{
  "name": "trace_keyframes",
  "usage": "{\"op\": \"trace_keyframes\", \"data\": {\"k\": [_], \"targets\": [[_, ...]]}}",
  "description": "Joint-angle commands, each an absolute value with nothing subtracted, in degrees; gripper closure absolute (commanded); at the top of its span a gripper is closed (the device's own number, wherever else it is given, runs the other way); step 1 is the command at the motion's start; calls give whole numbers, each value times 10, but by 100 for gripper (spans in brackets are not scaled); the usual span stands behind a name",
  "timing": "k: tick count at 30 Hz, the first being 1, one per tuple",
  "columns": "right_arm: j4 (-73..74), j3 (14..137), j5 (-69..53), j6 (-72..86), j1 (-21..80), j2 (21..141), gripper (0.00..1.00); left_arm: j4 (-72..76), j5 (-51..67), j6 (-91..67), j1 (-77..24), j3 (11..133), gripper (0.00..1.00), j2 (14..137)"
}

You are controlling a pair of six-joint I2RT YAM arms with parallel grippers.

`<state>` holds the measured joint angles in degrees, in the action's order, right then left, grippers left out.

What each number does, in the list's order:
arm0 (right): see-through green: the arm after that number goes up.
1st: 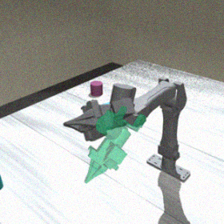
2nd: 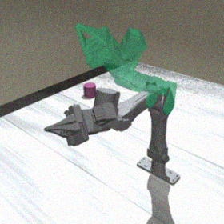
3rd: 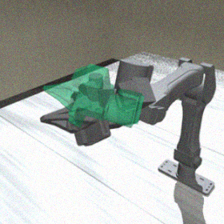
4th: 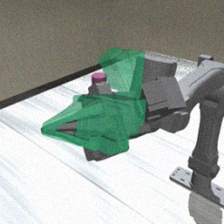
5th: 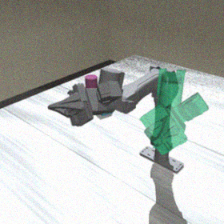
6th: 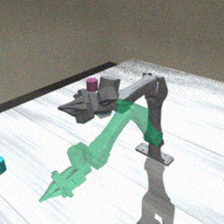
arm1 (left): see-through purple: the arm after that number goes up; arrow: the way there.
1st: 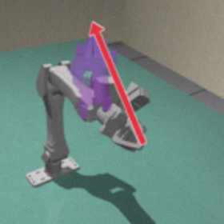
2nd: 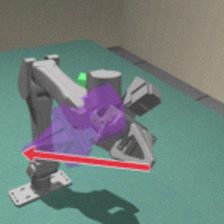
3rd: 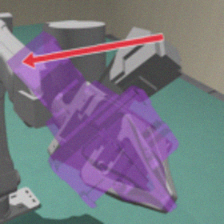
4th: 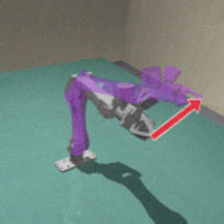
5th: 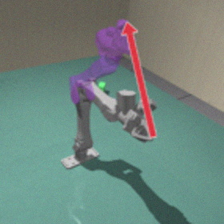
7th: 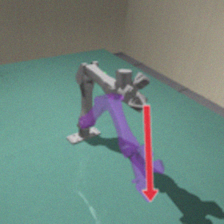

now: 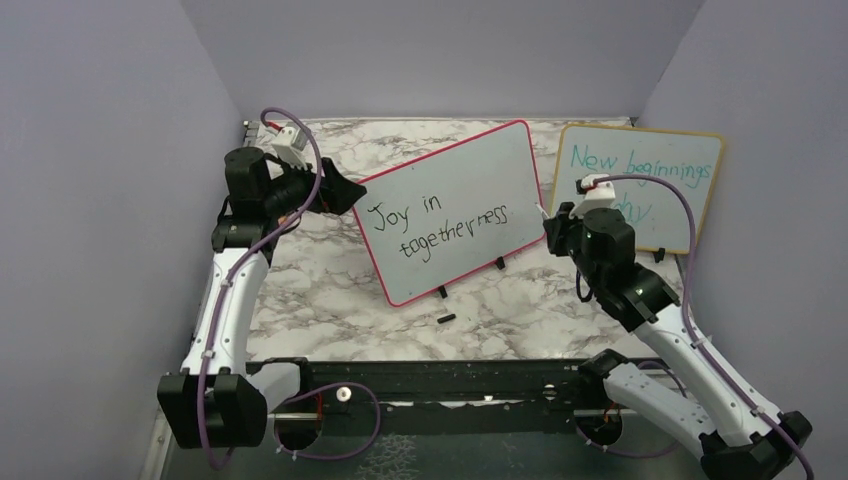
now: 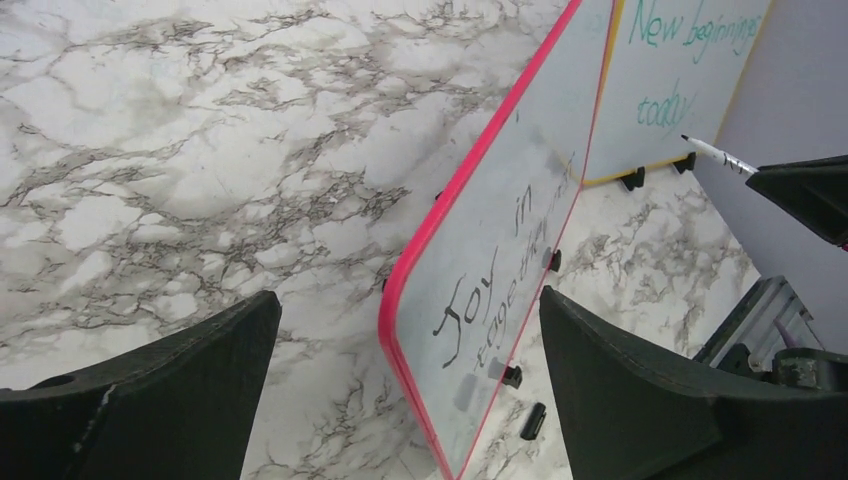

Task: Write a sentence on the whiteboard
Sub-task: Pick up the pen cap from the center of the board.

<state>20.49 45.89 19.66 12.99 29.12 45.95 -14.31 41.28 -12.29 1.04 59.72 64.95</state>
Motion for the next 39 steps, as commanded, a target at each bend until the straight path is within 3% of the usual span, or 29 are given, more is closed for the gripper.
{"op": "trace_keyframes", "data": {"k": [1,11,22,30,39], "targets": [[239,485,210,123,287,428,100,-156,402,-162,8,598,1,610],[279,488,211,118,287,378,100,-212,287,-150,-131,569,1,515],[295,468,211,118,287,339,100,-263,258,-176,-243,478,1,465],[290,455,198,127,287,327,100,-264,76,-203,-450,445,5,530],[292,449,191,132,287,316,100,-264,-33,-185,-576,452,17,654]]}}
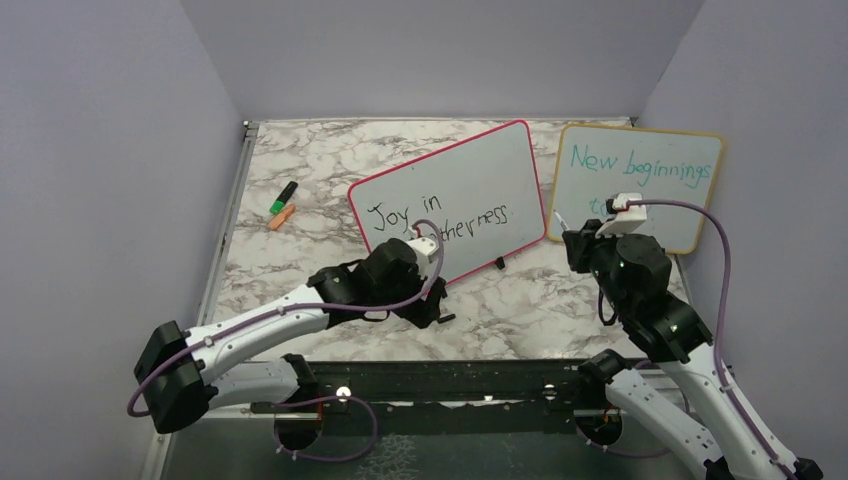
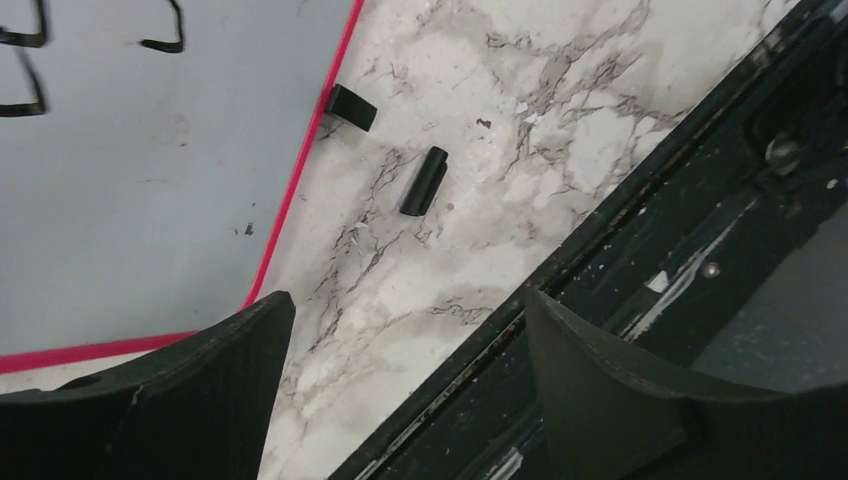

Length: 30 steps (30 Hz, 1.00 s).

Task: Write a sentence on the whiteboard
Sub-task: Pick up the pen cap from the center of the board.

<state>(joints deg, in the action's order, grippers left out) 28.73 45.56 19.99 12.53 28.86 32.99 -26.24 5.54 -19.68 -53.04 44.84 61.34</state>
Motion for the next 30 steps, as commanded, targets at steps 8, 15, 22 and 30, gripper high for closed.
{"op": "trace_keyframes", "data": {"k": [8,15,22,30], "targets": [[290,448,188,133,287,315,99,-249,-63,-142,-626,477,30,770],[291,448,186,134,287,314,99,-245,-44,-102,-629,514,43,834],[294,453,194,129,287,306,100,-256,-10,-55,-629,558,54,896],[294,453,199,127,287,297,99,-284,-1,-22,-629,591,65,940]]}}
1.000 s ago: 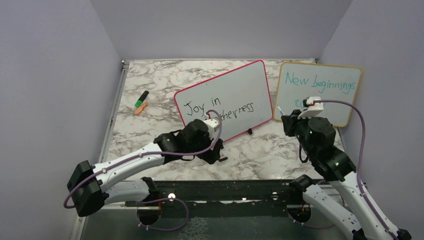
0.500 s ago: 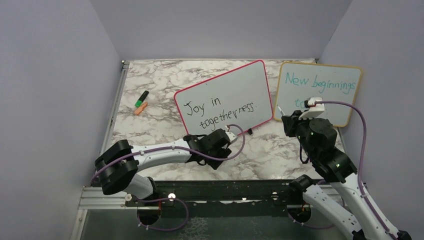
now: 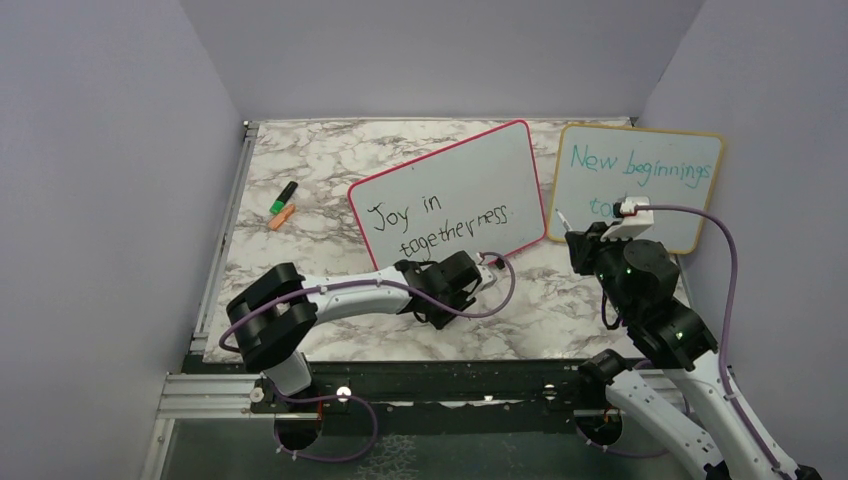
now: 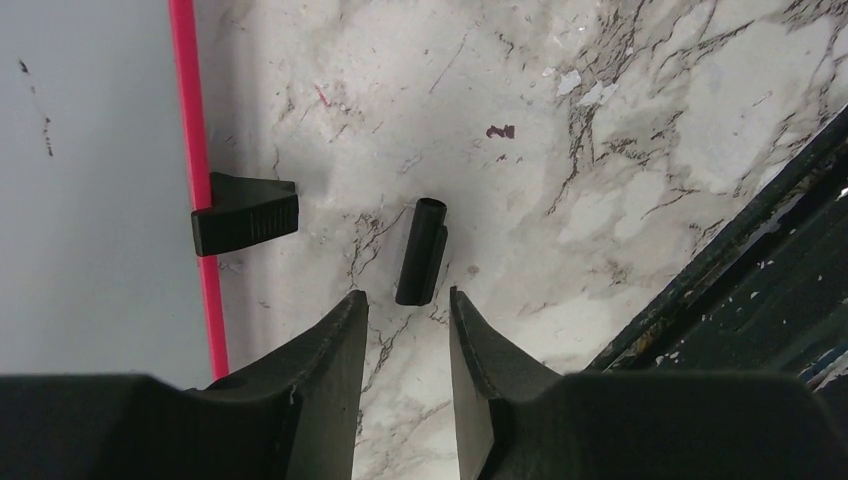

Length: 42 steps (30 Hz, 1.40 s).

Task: Write a sentence on the whiteboard
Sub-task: Pick up the pen cap from the center of the board.

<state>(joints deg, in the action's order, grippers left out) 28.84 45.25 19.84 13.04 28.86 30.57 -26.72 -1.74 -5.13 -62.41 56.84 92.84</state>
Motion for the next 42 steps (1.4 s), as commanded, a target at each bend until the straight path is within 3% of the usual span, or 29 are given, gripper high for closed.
{"op": "trace_keyframes", "data": {"k": [1,13,26,34,42], "targets": [[295,454,200,127,287,296,100,-285,7,-17,-629,593,65,944],[294,455,205,123,287,293,100,-323,33,14,-629,619,70,999],[296,455,207,123,287,290,100,-332,16,22,-629,626,84,1032],[300,455,204,124,287,291,100,-332,-21,33,-629,615,99,961],[296,459,159,123,287,305,100,-326,-87,84,-629,586,100,843]]}}
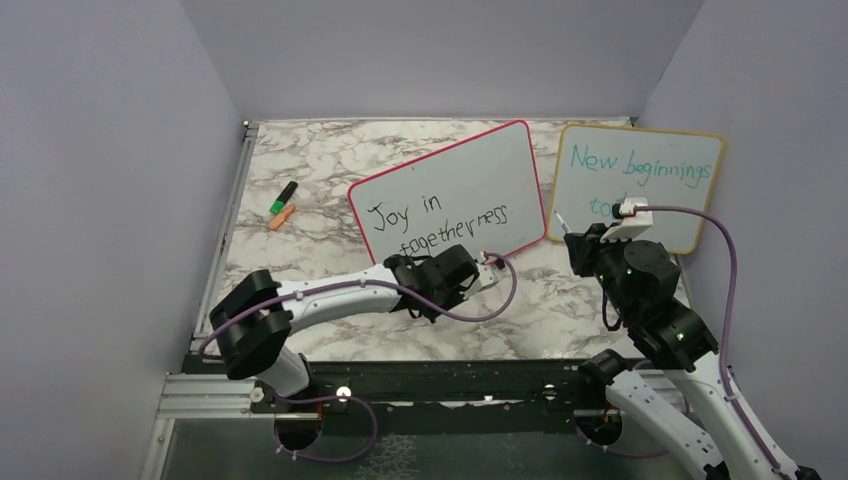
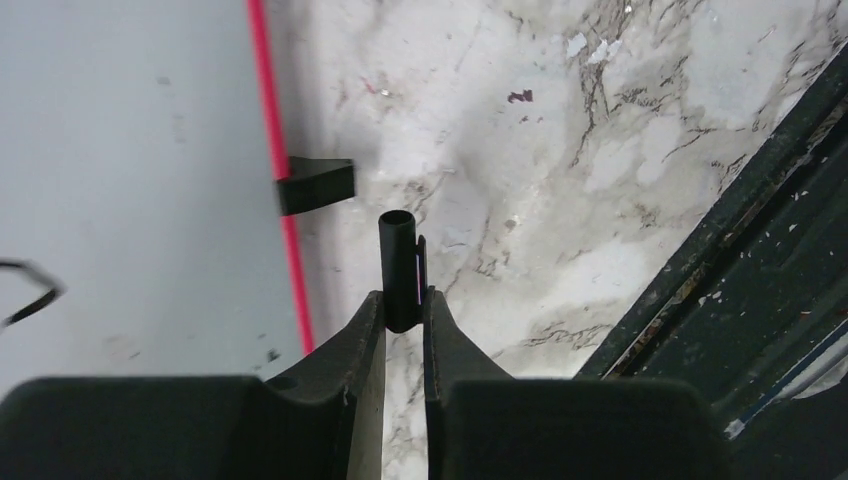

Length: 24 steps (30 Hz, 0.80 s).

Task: Write a sentence on the whiteboard
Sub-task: Pick up the pen cap from the center of the board.

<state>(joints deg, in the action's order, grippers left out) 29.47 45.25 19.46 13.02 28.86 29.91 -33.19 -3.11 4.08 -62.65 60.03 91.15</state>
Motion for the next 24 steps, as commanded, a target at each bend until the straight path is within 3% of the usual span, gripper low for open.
{"op": "trace_keyframes", "data": {"k": [1,24], "targets": [[296,461,146,121,287,309,100,-321,-94,94,-629,581,100,826],[308,537,-285,46,287,417,99,-240,-62,436,-629,527,100,612]]}}
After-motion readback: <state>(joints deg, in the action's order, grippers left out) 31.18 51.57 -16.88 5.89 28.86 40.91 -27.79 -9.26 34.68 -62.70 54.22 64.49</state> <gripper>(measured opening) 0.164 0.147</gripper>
